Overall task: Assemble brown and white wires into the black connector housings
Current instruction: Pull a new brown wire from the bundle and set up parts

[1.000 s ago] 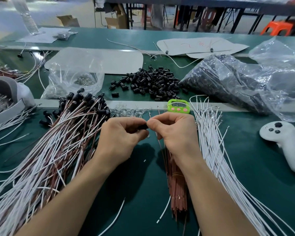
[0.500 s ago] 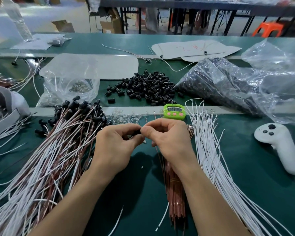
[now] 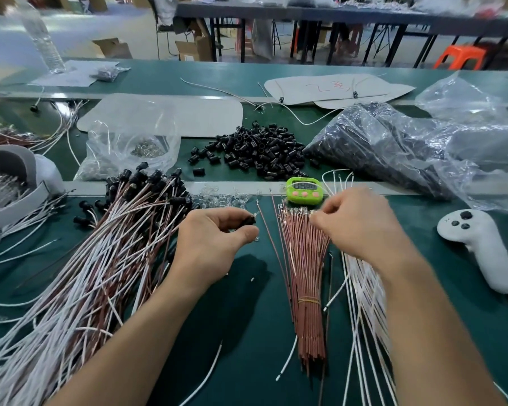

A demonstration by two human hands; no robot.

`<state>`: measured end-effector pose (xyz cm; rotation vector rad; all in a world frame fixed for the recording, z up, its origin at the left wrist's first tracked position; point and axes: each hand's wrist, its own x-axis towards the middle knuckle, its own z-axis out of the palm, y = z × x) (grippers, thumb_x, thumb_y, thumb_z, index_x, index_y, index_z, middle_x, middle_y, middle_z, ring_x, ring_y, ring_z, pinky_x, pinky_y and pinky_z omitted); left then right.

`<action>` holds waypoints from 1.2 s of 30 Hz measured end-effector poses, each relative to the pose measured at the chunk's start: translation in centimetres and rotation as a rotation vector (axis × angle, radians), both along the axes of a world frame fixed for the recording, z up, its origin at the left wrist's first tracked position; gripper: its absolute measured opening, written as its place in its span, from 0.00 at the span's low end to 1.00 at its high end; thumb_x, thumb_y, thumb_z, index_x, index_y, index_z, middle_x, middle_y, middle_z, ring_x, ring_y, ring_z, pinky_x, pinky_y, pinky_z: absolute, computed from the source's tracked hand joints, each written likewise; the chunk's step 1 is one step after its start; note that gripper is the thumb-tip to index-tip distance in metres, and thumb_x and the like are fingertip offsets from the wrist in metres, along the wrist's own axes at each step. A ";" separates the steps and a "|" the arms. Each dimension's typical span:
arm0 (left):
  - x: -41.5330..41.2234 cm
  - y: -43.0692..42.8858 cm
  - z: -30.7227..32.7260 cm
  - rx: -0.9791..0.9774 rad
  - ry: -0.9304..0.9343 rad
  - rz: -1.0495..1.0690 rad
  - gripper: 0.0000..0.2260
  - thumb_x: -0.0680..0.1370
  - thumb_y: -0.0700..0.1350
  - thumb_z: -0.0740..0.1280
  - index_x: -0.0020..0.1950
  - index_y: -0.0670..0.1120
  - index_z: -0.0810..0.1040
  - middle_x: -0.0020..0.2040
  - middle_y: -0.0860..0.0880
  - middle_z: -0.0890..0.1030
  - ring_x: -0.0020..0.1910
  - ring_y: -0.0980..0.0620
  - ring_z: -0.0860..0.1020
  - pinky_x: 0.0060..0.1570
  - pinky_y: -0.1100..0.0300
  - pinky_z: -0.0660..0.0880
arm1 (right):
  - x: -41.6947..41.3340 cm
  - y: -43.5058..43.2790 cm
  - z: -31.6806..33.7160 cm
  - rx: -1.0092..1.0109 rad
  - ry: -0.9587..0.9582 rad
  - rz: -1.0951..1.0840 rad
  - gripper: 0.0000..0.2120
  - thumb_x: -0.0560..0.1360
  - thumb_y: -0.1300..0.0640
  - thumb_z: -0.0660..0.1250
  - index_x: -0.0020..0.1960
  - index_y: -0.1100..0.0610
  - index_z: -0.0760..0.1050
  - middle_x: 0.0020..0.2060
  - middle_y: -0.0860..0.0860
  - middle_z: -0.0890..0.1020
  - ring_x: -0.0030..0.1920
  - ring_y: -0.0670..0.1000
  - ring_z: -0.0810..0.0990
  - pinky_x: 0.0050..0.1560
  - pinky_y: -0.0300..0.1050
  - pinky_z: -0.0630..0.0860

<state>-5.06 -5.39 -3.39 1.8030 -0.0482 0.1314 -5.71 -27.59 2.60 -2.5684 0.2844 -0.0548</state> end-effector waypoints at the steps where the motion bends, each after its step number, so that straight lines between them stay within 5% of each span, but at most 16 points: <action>1: 0.0 0.1 0.0 -0.001 -0.001 0.002 0.16 0.69 0.41 0.81 0.39 0.65 0.86 0.37 0.57 0.87 0.37 0.59 0.85 0.40 0.71 0.77 | -0.5 -0.8 0.5 -0.132 0.143 -0.004 0.16 0.74 0.44 0.73 0.34 0.55 0.81 0.30 0.50 0.83 0.31 0.48 0.80 0.31 0.40 0.74; 4: 0.0 0.1 0.0 -0.005 -0.006 0.007 0.14 0.69 0.42 0.81 0.39 0.62 0.86 0.37 0.57 0.87 0.36 0.61 0.85 0.38 0.73 0.76 | -2.8 -1.8 0.8 -0.375 0.385 -0.026 0.24 0.72 0.33 0.70 0.36 0.55 0.75 0.35 0.51 0.81 0.36 0.53 0.80 0.36 0.44 0.74; 7: -0.1 0.1 0.2 -0.006 -0.003 0.007 0.11 0.69 0.41 0.81 0.39 0.57 0.86 0.36 0.56 0.86 0.34 0.62 0.84 0.36 0.74 0.75 | -4.8 -0.9 -0.2 -0.460 0.364 -0.054 0.26 0.73 0.30 0.68 0.38 0.53 0.71 0.35 0.49 0.76 0.38 0.54 0.77 0.37 0.46 0.69; 12: -0.3 -0.1 0.3 0.035 -0.012 0.007 0.11 0.70 0.41 0.81 0.40 0.57 0.85 0.36 0.58 0.86 0.36 0.61 0.85 0.37 0.75 0.75 | -5.7 0.1 -1.5 -0.346 0.252 -0.098 0.17 0.75 0.44 0.70 0.38 0.53 0.67 0.36 0.50 0.74 0.35 0.54 0.74 0.34 0.45 0.66; 15: -0.4 -0.1 0.2 0.055 -0.002 -0.016 0.10 0.70 0.42 0.81 0.42 0.57 0.85 0.38 0.58 0.87 0.39 0.60 0.86 0.40 0.73 0.77 | -6.0 0.5 -1.4 -0.399 0.206 -0.066 0.17 0.72 0.44 0.72 0.37 0.54 0.70 0.33 0.49 0.75 0.32 0.50 0.71 0.28 0.42 0.60; 24: -0.9 -0.1 0.5 0.155 -0.024 -0.050 0.11 0.70 0.44 0.81 0.40 0.59 0.85 0.37 0.63 0.85 0.38 0.66 0.83 0.37 0.77 0.73 | -5.4 0.3 -1.9 -0.173 0.210 -0.056 0.14 0.70 0.53 0.71 0.32 0.58 0.72 0.30 0.52 0.77 0.32 0.54 0.77 0.30 0.42 0.67; 29: -0.7 0.0 0.4 0.184 -0.034 -0.063 0.10 0.70 0.45 0.81 0.40 0.60 0.84 0.38 0.64 0.85 0.40 0.66 0.83 0.39 0.77 0.74 | -5.5 -1.4 -0.9 0.293 0.042 -0.211 0.13 0.68 0.56 0.71 0.30 0.61 0.72 0.27 0.55 0.72 0.30 0.52 0.67 0.36 0.44 0.69; 33: -0.5 0.0 0.2 0.182 -0.027 -0.069 0.09 0.71 0.46 0.80 0.40 0.61 0.84 0.38 0.63 0.85 0.40 0.64 0.84 0.40 0.75 0.76 | -5.8 -1.5 0.1 0.998 0.166 -0.073 0.03 0.74 0.67 0.68 0.41 0.64 0.79 0.28 0.55 0.73 0.25 0.48 0.64 0.26 0.38 0.62; 36: -0.5 0.0 0.1 0.180 -0.026 -0.082 0.09 0.71 0.47 0.80 0.41 0.61 0.85 0.38 0.62 0.86 0.40 0.63 0.85 0.43 0.68 0.78 | -6.0 -1.7 0.4 1.520 0.252 0.048 0.07 0.73 0.65 0.68 0.51 0.64 0.79 0.30 0.53 0.75 0.24 0.45 0.66 0.26 0.37 0.65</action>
